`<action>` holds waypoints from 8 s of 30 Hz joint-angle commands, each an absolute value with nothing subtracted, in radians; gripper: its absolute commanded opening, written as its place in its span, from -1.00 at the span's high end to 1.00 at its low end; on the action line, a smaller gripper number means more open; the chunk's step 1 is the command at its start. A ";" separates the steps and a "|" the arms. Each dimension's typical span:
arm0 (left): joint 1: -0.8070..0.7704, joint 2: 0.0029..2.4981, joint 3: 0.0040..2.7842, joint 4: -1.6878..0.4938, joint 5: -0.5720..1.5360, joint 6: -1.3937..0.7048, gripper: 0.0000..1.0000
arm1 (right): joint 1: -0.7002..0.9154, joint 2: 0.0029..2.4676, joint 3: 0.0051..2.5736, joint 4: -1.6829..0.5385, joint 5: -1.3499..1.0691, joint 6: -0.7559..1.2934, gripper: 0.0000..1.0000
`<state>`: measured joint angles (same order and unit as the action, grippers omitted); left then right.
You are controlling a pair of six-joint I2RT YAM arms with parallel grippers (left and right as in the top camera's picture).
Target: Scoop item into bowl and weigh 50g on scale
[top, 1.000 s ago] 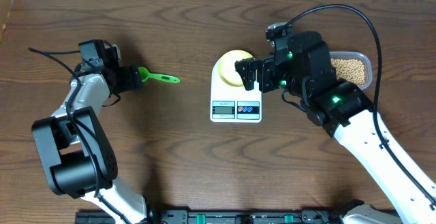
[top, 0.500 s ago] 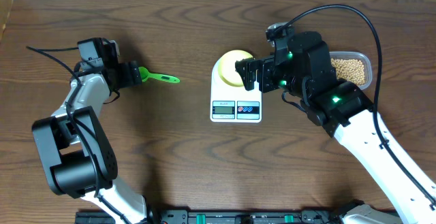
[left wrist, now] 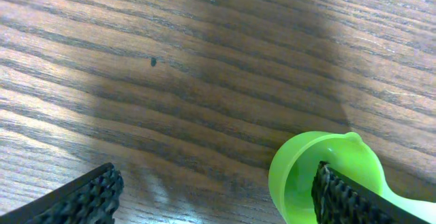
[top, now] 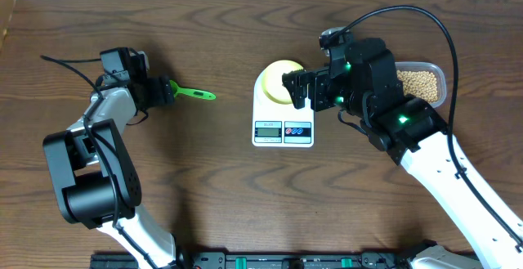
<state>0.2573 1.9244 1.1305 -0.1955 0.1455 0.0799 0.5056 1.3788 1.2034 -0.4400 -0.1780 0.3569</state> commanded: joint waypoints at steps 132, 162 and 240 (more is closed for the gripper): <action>-0.589 1.422 1.151 -0.619 0.389 -0.046 -0.01 | 0.179 1.389 1.261 -0.751 0.245 0.385 0.98; -0.730 1.798 1.150 -0.434 0.085 -0.042 -0.22 | 0.132 1.389 1.261 -0.868 0.199 0.377 0.98; -0.737 1.730 1.122 -0.464 0.112 -0.045 -0.34 | 0.132 1.385 1.261 -0.879 0.174 0.377 0.98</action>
